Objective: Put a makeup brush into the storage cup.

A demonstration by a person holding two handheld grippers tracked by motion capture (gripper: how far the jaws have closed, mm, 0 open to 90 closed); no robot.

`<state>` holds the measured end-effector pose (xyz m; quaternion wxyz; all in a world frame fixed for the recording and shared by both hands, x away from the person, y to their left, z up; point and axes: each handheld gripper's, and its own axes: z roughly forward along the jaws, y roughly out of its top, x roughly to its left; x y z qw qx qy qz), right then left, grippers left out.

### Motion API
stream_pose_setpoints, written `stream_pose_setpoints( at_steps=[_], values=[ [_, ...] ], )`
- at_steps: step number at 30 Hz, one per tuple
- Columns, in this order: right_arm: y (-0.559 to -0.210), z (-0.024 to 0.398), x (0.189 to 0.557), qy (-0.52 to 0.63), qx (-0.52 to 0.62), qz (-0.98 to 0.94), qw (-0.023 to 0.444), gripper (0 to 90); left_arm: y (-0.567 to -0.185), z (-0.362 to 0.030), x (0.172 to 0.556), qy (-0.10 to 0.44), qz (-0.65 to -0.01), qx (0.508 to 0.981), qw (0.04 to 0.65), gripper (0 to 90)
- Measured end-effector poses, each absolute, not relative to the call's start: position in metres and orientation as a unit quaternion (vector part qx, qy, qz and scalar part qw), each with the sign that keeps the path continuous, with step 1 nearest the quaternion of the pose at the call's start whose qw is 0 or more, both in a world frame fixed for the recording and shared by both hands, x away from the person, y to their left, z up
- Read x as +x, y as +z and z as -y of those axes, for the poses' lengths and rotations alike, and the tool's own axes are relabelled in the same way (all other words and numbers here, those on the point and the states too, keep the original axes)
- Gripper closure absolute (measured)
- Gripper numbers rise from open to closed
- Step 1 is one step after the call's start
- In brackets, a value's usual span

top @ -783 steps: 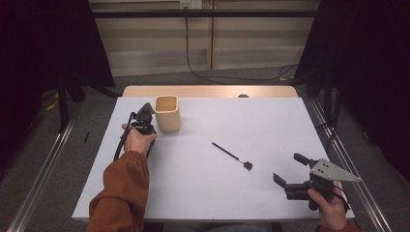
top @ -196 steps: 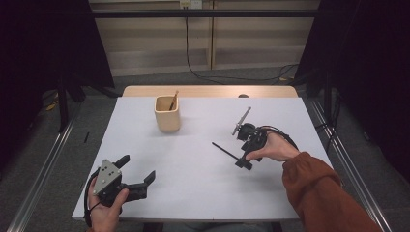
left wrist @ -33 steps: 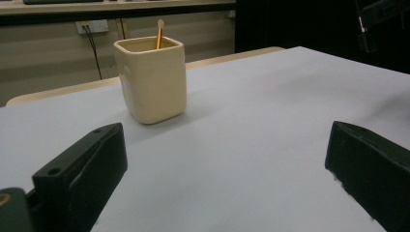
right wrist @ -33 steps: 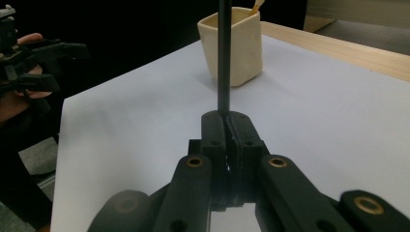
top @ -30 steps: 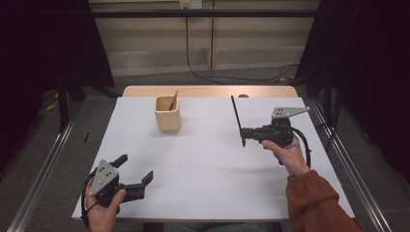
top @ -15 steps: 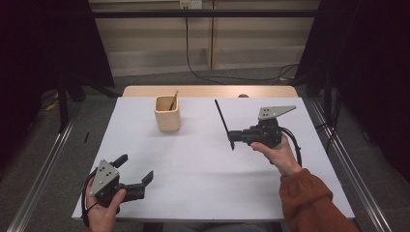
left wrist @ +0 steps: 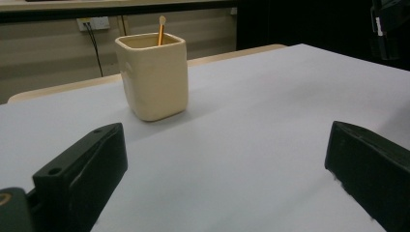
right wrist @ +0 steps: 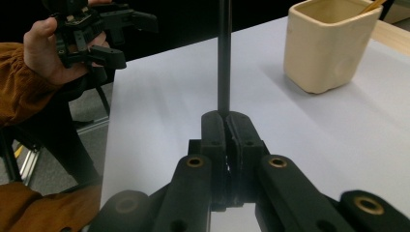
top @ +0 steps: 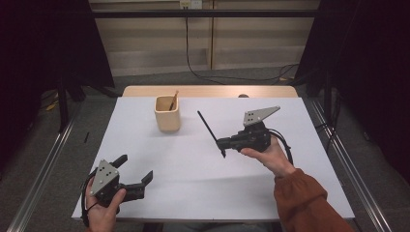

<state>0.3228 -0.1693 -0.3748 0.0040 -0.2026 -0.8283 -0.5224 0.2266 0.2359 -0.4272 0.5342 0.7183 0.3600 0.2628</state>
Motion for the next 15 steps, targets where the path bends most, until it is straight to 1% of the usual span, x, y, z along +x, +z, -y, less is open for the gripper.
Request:
stream_pose_setpoints(
  at_steps=[9, 15],
  values=[
    [-0.370, 0.151, 0.326, -0.480, -0.176, 0.859, 0.026, 86.0, -0.427, -0.236, 0.227, 0.262, -0.362, 0.718, 0.534, 1.4],
    [-0.370, 0.137, 0.324, -0.444, -0.150, 0.883, 0.027, 86.0, -0.427, -0.236, 0.227, 0.262, -0.362, 0.718, 0.534, 1.4]
  ],
)
